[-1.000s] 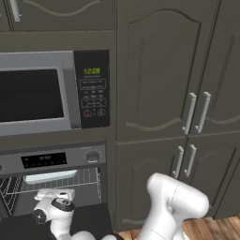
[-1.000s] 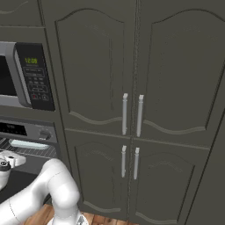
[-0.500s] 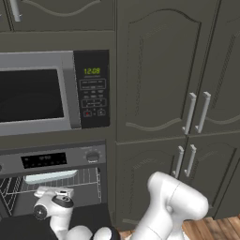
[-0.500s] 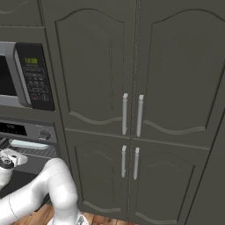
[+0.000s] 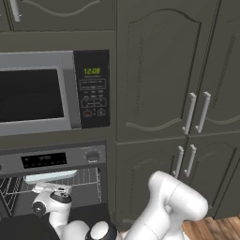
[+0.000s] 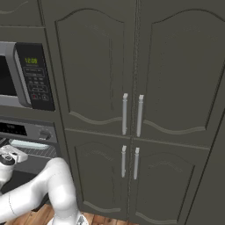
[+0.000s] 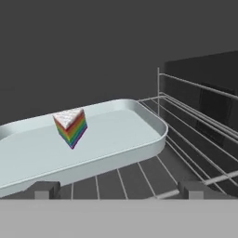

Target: Take the baked cake out of the oven and place it on the plate for cooling. Then close the oven door.

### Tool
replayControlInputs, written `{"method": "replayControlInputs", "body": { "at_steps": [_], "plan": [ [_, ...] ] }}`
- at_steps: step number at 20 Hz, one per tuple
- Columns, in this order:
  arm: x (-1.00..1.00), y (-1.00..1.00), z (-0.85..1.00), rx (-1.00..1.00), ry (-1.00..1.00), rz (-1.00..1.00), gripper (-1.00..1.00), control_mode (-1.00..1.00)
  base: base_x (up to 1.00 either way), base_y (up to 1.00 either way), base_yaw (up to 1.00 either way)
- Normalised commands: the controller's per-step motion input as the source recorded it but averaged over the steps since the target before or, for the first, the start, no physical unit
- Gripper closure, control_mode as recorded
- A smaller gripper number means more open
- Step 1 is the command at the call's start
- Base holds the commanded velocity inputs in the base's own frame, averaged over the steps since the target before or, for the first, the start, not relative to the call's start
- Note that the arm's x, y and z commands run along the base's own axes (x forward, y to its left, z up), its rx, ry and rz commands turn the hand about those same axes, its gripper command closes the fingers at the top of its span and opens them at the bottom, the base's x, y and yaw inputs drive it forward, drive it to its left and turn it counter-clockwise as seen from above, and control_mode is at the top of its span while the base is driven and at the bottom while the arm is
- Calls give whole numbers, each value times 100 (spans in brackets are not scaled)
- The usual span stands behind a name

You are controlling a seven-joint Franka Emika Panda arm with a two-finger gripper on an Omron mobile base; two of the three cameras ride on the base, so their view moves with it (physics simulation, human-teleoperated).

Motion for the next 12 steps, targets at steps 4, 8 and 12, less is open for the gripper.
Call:
{"method": "replayControlInputs", "body": {
  "at_steps": [4, 8, 12],
  "plan": [
    [10, 15, -39, 0, -6, 0, -100, -100, 0, 0, 0],
    [12, 17, -46, 0, -1, 0, -100, -100, 0, 0, 0],
    [11, 20, -50, 0, -1, 0, -100, -100, 0, 0, 0]
  ]
}}
